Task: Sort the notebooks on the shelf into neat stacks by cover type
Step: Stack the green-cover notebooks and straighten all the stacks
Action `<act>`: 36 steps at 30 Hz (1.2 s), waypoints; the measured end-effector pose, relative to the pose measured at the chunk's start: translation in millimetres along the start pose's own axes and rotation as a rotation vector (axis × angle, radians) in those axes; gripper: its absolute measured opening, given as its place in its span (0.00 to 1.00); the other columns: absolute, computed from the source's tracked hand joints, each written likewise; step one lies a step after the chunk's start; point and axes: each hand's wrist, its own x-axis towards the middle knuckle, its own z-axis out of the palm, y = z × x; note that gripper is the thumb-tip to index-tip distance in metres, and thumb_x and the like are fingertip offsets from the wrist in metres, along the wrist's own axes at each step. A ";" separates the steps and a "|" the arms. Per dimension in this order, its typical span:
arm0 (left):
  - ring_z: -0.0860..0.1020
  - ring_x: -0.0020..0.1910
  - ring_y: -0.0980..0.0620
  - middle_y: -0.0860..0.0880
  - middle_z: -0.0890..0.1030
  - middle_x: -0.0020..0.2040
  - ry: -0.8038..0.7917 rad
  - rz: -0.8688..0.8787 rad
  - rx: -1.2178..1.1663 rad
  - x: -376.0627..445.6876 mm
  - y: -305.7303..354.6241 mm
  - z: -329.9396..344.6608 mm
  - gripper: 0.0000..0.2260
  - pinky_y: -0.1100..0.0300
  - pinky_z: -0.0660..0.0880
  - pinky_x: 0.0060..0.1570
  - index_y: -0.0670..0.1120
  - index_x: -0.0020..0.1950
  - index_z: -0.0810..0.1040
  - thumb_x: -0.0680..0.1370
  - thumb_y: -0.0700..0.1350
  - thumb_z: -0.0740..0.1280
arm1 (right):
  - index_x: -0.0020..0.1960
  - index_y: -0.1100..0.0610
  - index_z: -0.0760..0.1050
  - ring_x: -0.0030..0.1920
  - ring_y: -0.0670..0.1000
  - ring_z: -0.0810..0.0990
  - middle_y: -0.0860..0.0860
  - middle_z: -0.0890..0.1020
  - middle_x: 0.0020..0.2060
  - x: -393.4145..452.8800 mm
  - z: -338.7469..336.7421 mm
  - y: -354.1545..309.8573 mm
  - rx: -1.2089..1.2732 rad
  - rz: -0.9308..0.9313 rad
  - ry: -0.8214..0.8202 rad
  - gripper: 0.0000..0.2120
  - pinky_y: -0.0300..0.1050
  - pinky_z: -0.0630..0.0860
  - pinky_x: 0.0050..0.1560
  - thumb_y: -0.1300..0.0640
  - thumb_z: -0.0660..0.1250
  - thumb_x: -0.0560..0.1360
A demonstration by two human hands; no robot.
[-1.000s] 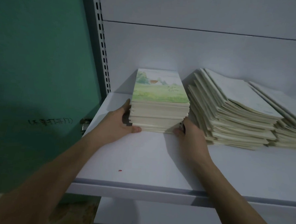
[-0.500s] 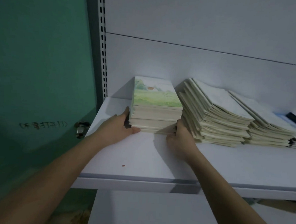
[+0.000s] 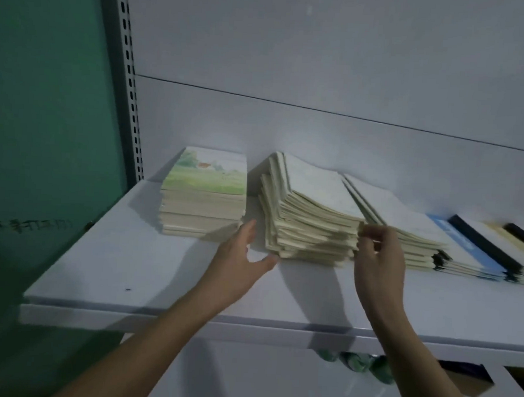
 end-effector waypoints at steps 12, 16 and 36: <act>0.75 0.42 0.75 0.65 0.77 0.48 0.143 -0.032 0.058 37.8 9.3 51.3 0.25 0.80 0.69 0.41 0.54 0.61 0.73 0.70 0.37 0.77 | 0.65 0.46 0.74 0.60 0.48 0.77 0.45 0.79 0.60 31.0 -4.3 57.8 0.137 0.074 -0.545 0.20 0.47 0.75 0.58 0.62 0.63 0.76; 0.80 0.53 0.60 0.58 0.82 0.53 0.195 -0.040 0.059 40.1 6.2 44.2 0.27 0.66 0.75 0.56 0.53 0.66 0.73 0.71 0.37 0.76 | 0.64 0.44 0.73 0.58 0.49 0.79 0.41 0.80 0.57 33.7 2.1 73.5 0.089 0.045 -0.615 0.19 0.52 0.78 0.57 0.58 0.63 0.76; 0.81 0.52 0.56 0.55 0.82 0.54 0.165 0.100 0.280 47.3 -5.6 34.5 0.23 0.56 0.77 0.55 0.53 0.65 0.73 0.73 0.44 0.75 | 0.57 0.45 0.73 0.42 0.42 0.79 0.39 0.81 0.43 32.8 -2.5 56.6 -0.014 -0.003 -0.584 0.14 0.40 0.75 0.43 0.49 0.70 0.73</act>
